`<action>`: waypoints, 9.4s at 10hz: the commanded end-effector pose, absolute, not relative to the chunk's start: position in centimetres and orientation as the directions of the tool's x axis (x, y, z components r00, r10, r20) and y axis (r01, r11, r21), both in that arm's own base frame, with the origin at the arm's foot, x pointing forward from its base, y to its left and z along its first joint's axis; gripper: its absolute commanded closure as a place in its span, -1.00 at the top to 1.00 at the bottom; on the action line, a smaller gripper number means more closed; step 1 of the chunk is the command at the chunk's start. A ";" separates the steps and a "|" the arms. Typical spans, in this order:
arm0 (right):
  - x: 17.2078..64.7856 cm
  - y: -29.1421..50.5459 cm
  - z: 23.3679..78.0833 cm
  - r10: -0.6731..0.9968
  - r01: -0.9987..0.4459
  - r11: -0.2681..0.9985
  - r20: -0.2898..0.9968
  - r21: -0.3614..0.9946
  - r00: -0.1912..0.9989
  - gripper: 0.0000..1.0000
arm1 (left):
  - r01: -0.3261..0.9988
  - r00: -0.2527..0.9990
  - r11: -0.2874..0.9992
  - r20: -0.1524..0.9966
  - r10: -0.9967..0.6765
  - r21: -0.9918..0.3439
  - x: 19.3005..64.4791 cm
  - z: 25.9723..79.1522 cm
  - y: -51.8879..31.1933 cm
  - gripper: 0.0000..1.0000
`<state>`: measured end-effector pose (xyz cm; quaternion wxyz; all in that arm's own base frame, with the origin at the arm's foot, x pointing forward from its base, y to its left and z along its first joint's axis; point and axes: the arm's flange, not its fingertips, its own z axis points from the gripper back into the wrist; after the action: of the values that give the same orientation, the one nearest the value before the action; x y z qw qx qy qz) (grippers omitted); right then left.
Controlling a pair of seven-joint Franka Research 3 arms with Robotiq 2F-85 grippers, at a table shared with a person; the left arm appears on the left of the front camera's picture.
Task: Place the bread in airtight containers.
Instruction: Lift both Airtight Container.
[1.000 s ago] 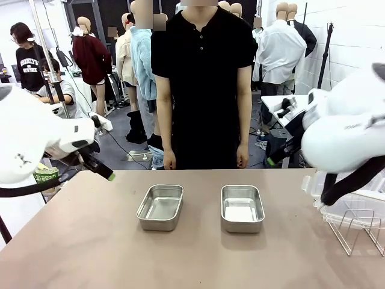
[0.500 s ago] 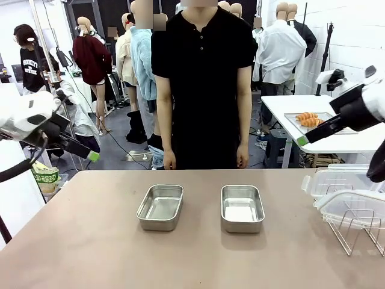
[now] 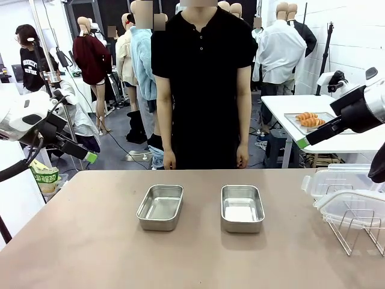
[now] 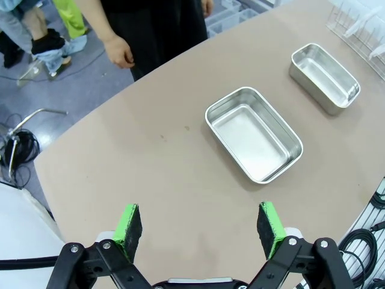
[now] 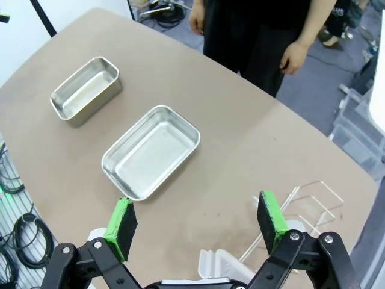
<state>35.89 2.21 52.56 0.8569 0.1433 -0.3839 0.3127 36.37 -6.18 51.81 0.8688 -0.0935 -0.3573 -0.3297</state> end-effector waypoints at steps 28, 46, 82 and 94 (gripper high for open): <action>36.0 1.9 52.5 0.425 -0.641 0.767 0.747 0.003 0.512 1.00 | 0.640 0.522 0.764 0.683 -0.510 0.081 36.4 51.9 -6.1 1.00; 36.0 1.9 52.5 0.425 -0.641 0.767 0.747 0.003 0.512 1.00 | 0.640 0.522 0.764 0.683 -0.510 0.081 36.4 51.9 -6.1 1.00; 43.4 17.9 48.8 0.291 -0.313 0.950 0.390 -0.009 0.874 1.00 | 0.333 0.896 0.919 0.373 -0.240 -0.210 48.4 43.3 -16.5 1.00; 47.3 18.2 35.7 0.176 -0.185 0.979 0.100 0.087 0.979 1.00 | 0.246 0.962 0.965 0.146 -0.232 -0.087 55.6 35.3 -20.4 1.00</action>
<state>47.80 17.95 35.08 0.9946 0.0579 -0.0384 0.0777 55.04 -19.82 34.95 0.9859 -0.0723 -0.0733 -0.1320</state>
